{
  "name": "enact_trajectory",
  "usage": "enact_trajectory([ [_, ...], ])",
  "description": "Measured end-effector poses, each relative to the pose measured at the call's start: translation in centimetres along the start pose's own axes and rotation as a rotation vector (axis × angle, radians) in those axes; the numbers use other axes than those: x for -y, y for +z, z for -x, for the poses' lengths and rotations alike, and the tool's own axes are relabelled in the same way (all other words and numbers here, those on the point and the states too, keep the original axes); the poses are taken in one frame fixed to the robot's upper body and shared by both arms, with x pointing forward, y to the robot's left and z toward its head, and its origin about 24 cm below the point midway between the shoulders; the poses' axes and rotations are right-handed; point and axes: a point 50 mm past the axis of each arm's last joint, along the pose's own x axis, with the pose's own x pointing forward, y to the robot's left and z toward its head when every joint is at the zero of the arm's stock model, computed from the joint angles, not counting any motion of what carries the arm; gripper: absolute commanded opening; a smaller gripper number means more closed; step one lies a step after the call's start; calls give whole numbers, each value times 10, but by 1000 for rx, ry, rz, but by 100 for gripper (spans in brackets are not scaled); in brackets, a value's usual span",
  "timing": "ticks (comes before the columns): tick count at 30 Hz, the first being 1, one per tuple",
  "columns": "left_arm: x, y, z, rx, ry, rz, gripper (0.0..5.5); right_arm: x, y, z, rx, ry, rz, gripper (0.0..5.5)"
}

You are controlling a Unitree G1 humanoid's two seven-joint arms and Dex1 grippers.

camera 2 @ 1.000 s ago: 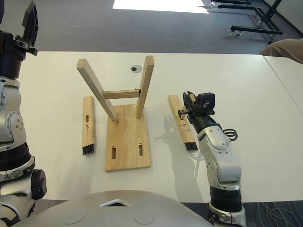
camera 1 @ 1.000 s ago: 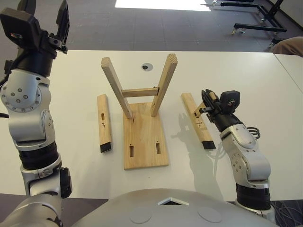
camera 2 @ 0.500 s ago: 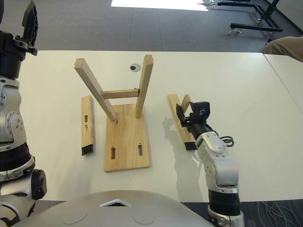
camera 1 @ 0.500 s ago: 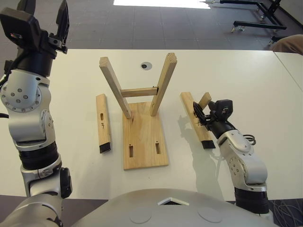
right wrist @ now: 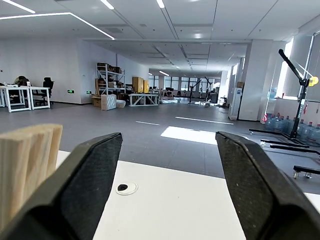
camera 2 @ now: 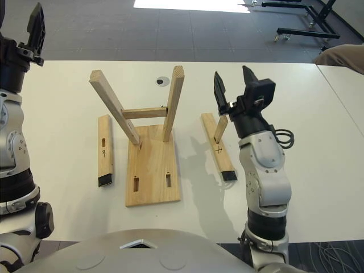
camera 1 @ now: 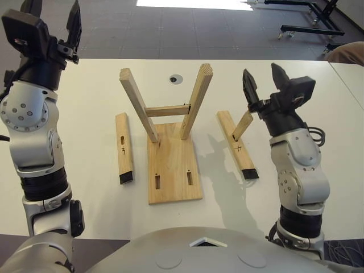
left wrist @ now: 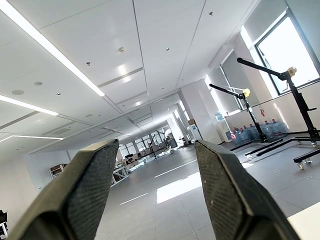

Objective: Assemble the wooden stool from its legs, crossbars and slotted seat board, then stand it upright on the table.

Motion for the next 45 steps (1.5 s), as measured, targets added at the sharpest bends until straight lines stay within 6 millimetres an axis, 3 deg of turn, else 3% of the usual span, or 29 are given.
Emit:
enact_trajectory([
  [5,0,-1,0,-2,-1,0,278,3,8,-11,-4,-25,-22,342],
  [7,0,-1,0,-3,1,-5,278,3,-3,-11,-71,-28,-7,342],
  [9,0,-1,0,-4,4,-5,278,5,-37,-5,-254,-26,8,342],
  [13,4,0,0,3,-8,-2,278,9,-50,-1,-345,-29,95,342],
  [20,4,2,0,10,-4,-4,278,12,-47,-4,-332,-65,28,342],
  [24,4,2,1,10,0,-3,278,17,-42,-4,-239,-127,-187,342],
  [26,4,1,1,8,1,-3,278,21,-34,-7,-159,-166,-266,342],
  [30,2,3,3,13,11,-6,278,41,-12,-7,-34,-238,-238,342],
  [33,-1,1,9,-5,37,-13,278,54,-10,3,-50,-260,-188,342],
  [36,-2,5,11,6,47,-19,278,65,-43,33,-264,-292,-96,342],
  [40,-2,6,13,0,52,-19,278,52,-72,70,-480,-276,-41,342],
  [45,-1,6,15,-6,51,-14,278,29,-72,94,-575,-83,-8,342],
])
